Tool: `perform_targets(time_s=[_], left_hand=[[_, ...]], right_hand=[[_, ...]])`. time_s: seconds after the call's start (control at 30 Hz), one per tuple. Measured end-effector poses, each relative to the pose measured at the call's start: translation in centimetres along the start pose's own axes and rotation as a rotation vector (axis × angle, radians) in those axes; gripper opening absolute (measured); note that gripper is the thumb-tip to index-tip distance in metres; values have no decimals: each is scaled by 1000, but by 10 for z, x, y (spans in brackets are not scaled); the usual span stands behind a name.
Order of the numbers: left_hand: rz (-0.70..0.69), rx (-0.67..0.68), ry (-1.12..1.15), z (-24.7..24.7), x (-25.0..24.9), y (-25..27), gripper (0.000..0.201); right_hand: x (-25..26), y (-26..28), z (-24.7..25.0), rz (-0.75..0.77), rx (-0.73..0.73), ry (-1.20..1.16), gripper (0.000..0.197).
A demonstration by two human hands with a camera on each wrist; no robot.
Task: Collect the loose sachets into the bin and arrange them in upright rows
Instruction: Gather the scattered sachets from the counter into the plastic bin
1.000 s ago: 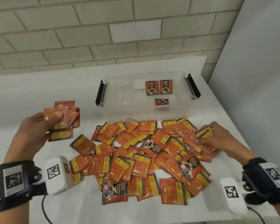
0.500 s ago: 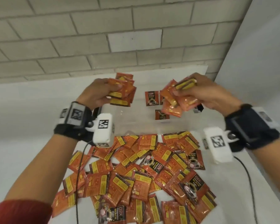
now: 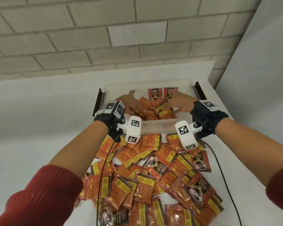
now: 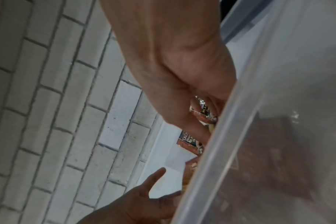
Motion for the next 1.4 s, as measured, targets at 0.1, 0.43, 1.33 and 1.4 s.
perform_targets(time_s=[0.1,0.43,1.33,1.4], left_hand=[[24,32,-108,-2,4,7,101],[-280,-401,10,26,-2,114,22],[212,-475,-552,12,141,119,69],[235,-443,-538,15,147,115,61]], right_hand=[[19,14,11,121,-56,112,52],[34,126,-41,318,142,323,11],[-43,102,-117,183,7,887,48],[-47,100,-115,156,3,906,50]])
Point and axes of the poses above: each hand's wrist, its own y-axis away from the middle knuckle, its own z-axis out of the back of the hand, x = y × z, the point moved 10 cm from there along -y, towards the middle knuckle, and after that the axes turned 5 degrees about -y, right-handed, at the moved point
